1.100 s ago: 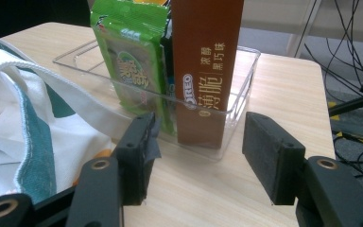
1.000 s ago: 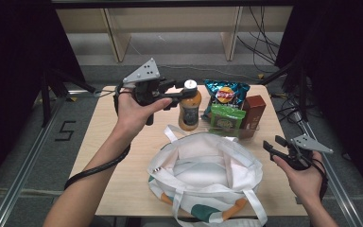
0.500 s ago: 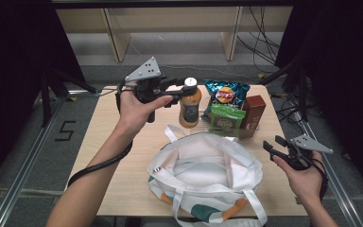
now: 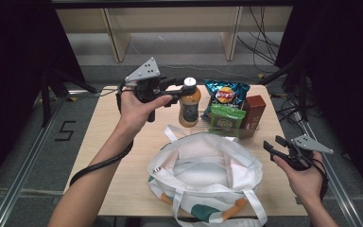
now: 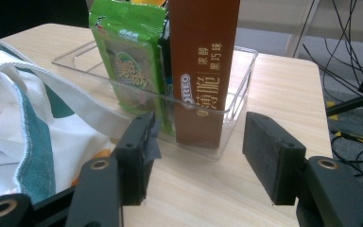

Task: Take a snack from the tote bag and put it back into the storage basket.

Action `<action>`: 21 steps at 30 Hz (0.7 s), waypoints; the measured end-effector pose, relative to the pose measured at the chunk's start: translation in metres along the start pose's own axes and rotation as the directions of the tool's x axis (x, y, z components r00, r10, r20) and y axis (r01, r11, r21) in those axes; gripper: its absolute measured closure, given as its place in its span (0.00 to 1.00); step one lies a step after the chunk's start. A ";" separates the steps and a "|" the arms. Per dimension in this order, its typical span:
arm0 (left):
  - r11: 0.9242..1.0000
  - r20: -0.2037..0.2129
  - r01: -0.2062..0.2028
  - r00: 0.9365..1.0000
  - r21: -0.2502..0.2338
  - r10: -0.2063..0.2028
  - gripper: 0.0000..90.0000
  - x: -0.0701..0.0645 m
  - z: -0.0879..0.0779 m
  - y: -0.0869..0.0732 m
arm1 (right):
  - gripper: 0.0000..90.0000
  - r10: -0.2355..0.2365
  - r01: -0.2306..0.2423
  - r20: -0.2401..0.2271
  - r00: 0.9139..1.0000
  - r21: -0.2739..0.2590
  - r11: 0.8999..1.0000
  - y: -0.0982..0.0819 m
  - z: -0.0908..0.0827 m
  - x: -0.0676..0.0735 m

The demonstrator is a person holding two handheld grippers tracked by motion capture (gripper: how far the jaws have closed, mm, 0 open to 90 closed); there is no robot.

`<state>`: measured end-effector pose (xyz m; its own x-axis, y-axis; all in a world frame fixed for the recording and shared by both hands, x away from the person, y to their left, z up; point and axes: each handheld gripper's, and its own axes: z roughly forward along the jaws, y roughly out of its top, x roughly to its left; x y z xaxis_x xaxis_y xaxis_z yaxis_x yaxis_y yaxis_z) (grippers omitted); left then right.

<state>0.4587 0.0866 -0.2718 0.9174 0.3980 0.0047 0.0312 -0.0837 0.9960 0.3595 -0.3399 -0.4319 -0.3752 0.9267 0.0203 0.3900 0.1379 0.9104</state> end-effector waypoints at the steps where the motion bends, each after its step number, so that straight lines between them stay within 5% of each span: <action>1: 1.000 0.000 0.000 1.000 -0.001 0.000 0.66 0.001 0.000 -0.001 | 0.51 0.007 -0.007 -0.012 1.000 0.011 1.000 0.000 -0.001 0.000; 14: 1.000 -0.006 0.004 1.000 0.002 -0.004 0.66 0.006 0.006 -0.003 | 0.51 -0.029 0.029 0.003 1.000 -0.008 1.000 0.000 0.000 -0.002; 21: 1.000 -0.009 0.010 1.000 0.007 -0.010 0.66 0.008 0.009 -0.006 | 0.51 -0.004 0.004 -0.019 1.000 -0.006 1.000 0.000 -0.001 0.000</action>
<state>0.4692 0.0816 -0.2789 0.9133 0.4072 -0.0043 0.0429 -0.0858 0.9954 0.3588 -0.3399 -0.4312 -0.3929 0.9192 0.0250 0.3839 0.1393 0.9128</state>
